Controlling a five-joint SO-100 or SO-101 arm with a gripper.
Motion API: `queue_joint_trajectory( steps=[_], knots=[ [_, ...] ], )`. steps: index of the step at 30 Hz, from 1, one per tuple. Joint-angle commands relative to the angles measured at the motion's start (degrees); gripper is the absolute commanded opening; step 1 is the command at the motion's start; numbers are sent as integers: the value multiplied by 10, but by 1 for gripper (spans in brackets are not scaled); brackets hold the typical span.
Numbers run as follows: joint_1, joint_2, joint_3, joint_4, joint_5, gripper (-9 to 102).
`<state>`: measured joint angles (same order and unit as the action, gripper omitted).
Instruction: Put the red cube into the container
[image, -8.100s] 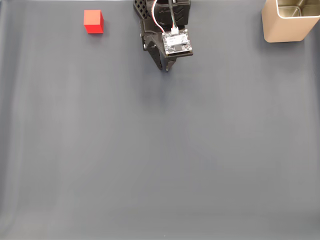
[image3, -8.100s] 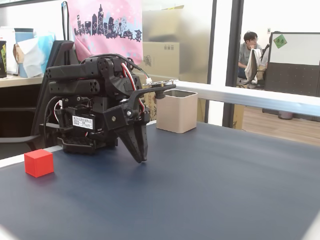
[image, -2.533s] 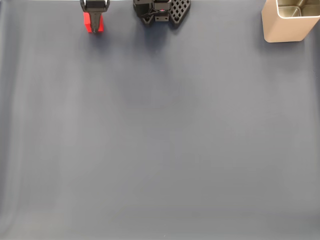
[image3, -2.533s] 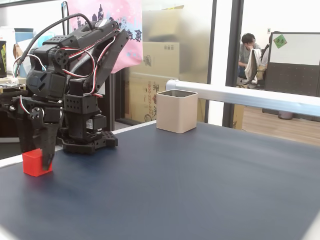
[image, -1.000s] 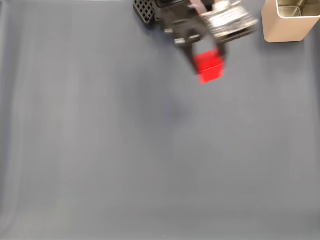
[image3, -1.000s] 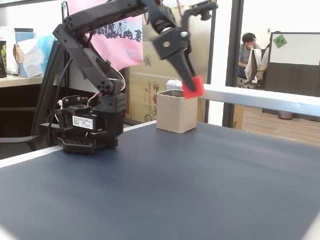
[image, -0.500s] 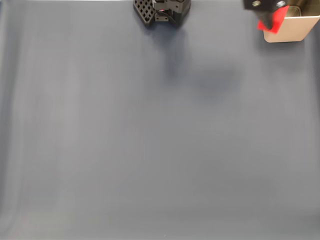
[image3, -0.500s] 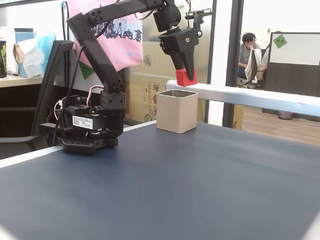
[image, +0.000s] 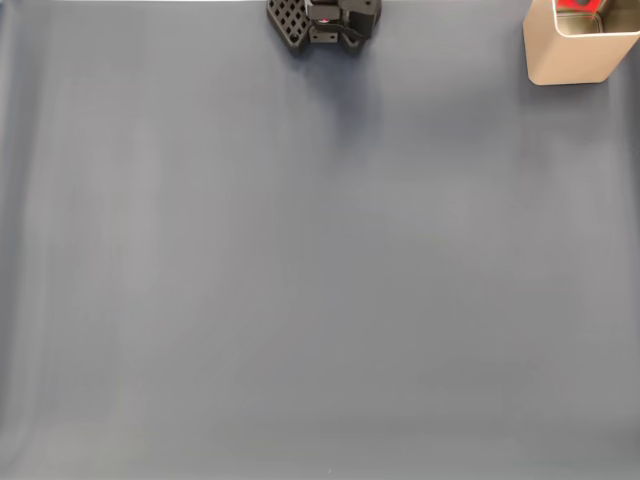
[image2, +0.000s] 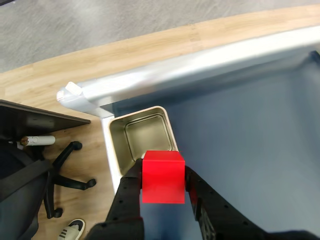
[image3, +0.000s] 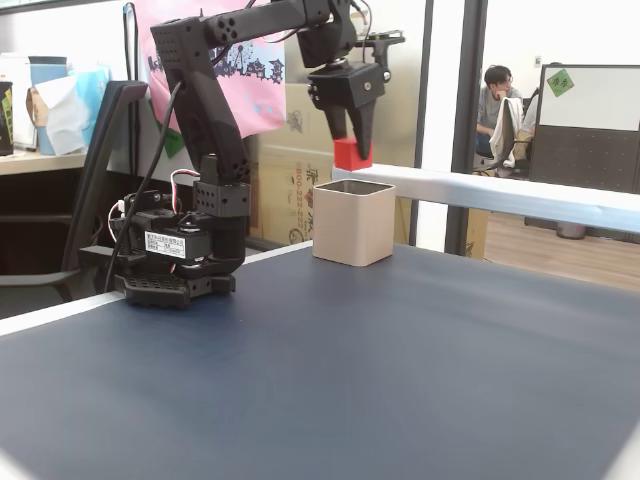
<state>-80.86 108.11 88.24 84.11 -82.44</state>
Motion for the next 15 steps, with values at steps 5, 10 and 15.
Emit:
queue_joint_trajectory(
  steps=[5,10,15],
  knots=[
    [-40,-33,-53,-21,23,0],
    [-47,-64,-71,-39,26,0],
    [-47,-88,-91,-44,31,0]
  ],
)
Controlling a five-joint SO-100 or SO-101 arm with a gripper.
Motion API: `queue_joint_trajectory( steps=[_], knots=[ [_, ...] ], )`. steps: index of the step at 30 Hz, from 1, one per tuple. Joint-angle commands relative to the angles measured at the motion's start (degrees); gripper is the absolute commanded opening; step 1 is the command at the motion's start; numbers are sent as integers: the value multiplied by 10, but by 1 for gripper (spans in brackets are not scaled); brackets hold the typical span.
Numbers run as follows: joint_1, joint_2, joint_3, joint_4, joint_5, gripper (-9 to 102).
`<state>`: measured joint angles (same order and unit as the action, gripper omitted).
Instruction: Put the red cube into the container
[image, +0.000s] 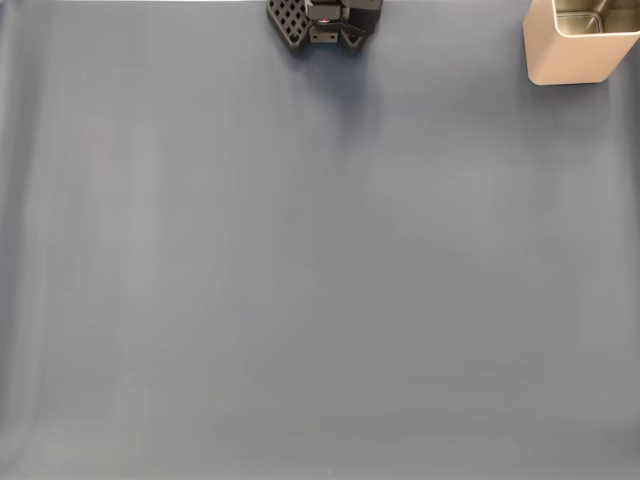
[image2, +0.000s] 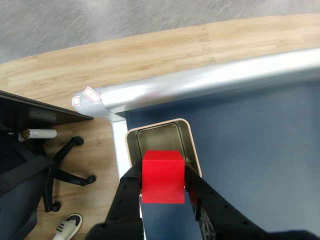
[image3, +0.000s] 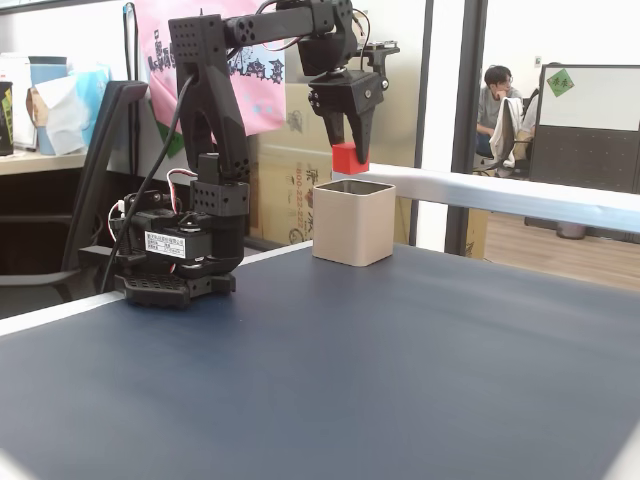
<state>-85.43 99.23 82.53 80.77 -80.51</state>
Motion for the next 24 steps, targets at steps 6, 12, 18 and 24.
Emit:
queue_joint_trajectory(
  steps=[6,12,18,24],
  knots=[
    [-1,-4,-38,-13,21,0],
    [4,-2,-34,-11,33,1],
    [12,-2,-33,-12,33,1],
    [15,-2,-33,-13,21,5]
  ],
)
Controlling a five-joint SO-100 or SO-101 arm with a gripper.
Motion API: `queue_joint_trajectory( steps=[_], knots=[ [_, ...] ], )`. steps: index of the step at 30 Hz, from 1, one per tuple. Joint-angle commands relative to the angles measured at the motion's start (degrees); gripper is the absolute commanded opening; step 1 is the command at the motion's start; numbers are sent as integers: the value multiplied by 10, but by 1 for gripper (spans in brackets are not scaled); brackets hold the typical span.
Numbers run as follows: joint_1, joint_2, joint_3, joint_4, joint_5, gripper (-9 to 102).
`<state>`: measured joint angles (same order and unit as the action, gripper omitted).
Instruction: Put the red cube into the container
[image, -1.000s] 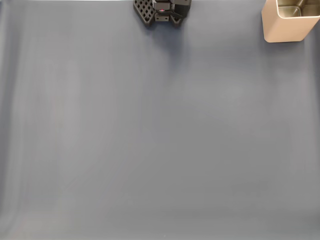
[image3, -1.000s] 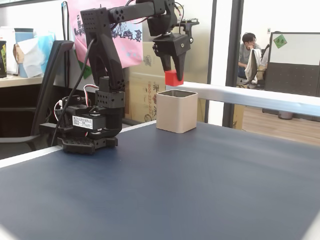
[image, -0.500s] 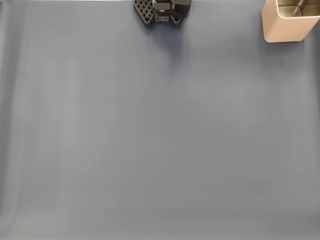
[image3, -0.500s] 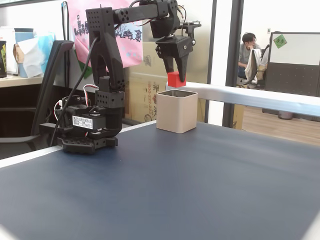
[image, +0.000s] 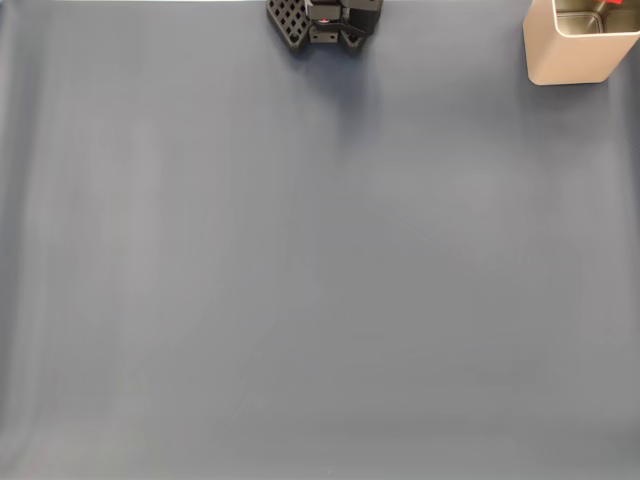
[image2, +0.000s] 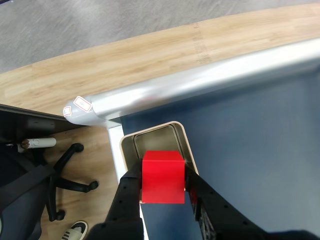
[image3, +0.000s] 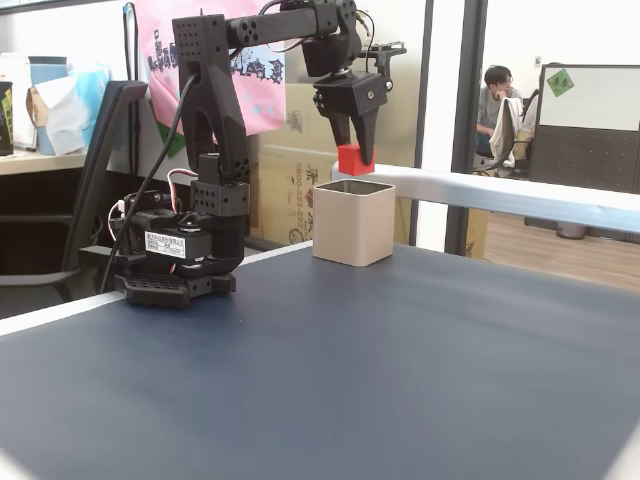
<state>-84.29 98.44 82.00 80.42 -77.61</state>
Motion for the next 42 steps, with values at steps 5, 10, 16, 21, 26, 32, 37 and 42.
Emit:
queue_joint_trajectory(
  steps=[5,10,16,21,26,32,37,42],
  knots=[
    [4,5,-31,-11,-8,12],
    [4,5,-28,-11,-22,15],
    [8,6,-31,-11,-40,18],
    [16,6,-39,15,-37,23],
    [16,6,-40,24,-31,27],
    [16,5,-50,23,-25,30],
    [16,4,-50,20,-23,30],
    [16,4,-51,18,-19,30]
  ],
)
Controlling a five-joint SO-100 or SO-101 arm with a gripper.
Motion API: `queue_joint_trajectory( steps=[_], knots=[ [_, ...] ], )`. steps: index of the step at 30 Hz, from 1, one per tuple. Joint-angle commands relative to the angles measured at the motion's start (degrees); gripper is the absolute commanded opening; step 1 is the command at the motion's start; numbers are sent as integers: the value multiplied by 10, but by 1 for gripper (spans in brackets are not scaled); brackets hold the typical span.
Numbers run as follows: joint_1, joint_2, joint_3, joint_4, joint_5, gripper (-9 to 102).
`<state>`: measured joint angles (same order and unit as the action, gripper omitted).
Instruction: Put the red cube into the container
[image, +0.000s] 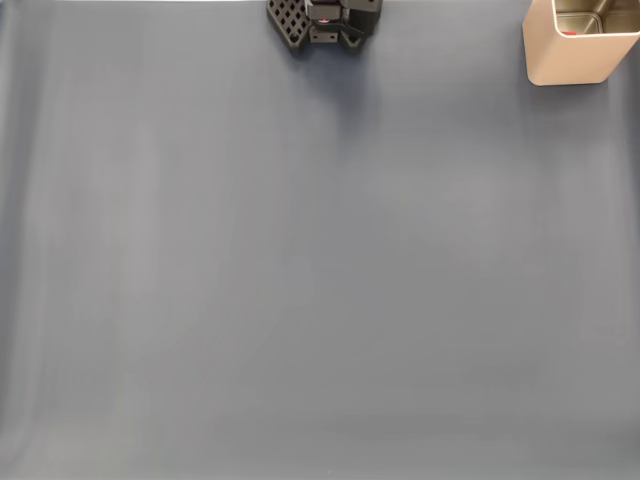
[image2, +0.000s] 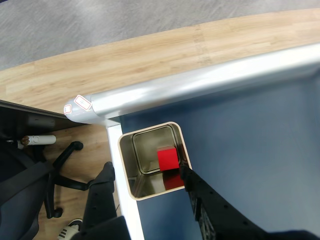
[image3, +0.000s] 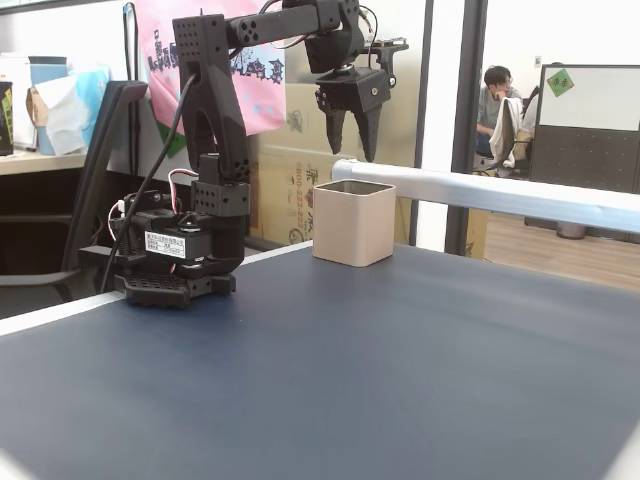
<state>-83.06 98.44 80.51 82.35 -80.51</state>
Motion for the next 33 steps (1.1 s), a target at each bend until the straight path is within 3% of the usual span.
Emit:
queue_joint_trajectory(
  steps=[1,10,12,16,20,26,33],
  knots=[
    [4,4,-36,-1,11,30],
    [0,7,-37,-10,20,28],
    [4,6,-37,-24,24,23],
    [9,7,-38,-28,25,4],
    [39,20,-38,-30,41,0],
    [164,67,-12,-34,73,0],
    [393,220,169,-131,46,0]
  ],
)
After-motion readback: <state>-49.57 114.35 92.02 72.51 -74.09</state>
